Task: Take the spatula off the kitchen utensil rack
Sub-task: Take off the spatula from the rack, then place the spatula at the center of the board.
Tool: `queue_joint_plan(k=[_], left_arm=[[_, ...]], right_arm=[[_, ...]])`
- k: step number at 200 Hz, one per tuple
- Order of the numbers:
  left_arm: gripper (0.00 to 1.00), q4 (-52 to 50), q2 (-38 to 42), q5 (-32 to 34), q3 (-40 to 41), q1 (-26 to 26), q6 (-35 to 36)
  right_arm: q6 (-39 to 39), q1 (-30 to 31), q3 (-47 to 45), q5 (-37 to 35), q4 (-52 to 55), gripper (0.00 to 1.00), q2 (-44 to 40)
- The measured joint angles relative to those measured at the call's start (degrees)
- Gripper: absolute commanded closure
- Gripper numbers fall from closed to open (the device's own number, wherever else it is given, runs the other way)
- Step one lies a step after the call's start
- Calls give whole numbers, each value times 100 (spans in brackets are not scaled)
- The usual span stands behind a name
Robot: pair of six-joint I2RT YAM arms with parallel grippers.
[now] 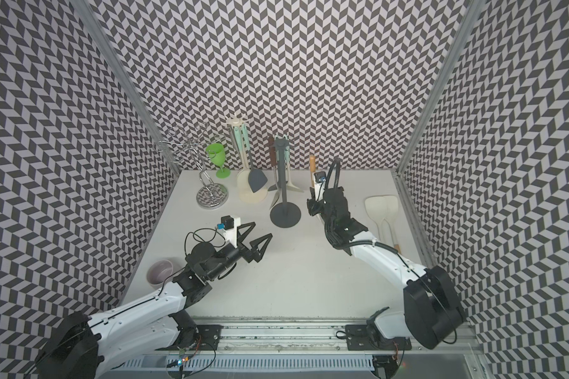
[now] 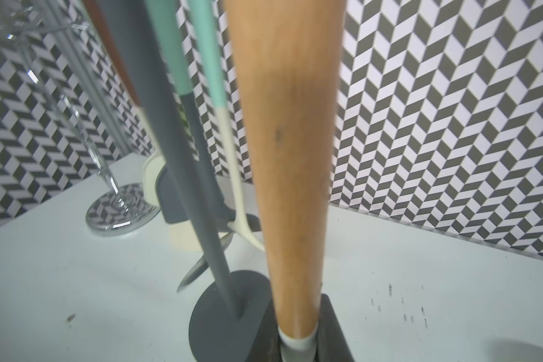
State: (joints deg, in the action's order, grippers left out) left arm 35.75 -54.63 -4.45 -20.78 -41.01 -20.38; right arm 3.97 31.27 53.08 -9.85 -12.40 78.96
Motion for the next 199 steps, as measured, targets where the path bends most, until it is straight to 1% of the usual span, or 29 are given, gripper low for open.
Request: queue_joint_plan(k=[62,102,135,155,177,199], left_arm=[[0,-11,588,131,214,-22,-122],[0,22,531,114,245,-15,-313],[1,68,516,24,299,76,-455],[7,138,588,-44,396,184,-570],[17,262,649,-227,496,396,-745],[23,415,684,-455,614,680,-960]], right_arm=[[1069,1071,-55,247,175,100,-7],[1582,1558,-55,275,402,100,94],[1902,1860,-50,96,570,100,376],[2055,2026,-48,-87,756,100,520],[2210,2194,-74,-251,820,100,584],[2302,2295,-129,-356,815,100,584]])
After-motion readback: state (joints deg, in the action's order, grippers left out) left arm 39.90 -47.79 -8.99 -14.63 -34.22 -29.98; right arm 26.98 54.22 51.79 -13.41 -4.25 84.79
